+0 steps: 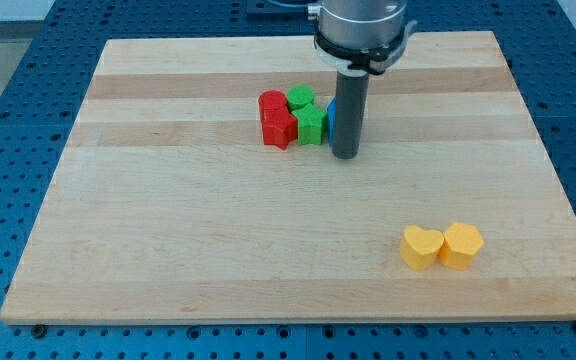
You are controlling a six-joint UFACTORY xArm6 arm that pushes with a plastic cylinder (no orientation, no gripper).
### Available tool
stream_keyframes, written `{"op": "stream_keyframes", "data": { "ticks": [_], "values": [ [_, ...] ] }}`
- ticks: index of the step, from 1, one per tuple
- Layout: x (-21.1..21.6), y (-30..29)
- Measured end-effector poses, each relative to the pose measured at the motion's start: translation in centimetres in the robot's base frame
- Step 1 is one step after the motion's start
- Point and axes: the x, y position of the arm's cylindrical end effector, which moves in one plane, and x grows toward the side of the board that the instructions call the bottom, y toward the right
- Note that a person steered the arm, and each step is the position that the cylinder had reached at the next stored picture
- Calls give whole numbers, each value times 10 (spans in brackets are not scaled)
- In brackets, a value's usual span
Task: Slide the yellow hexagon along with the yellow heart towards the bottom center
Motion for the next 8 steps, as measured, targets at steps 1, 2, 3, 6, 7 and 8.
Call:
{"op": "stream_keyframes", "data": {
  "ticks": [1, 2, 3, 6, 7, 8],
  "values": [
    [-2, -2],
    [0, -2],
    [29, 4],
    [70, 141],
    [98, 174],
    [120, 187]
  ]
}}
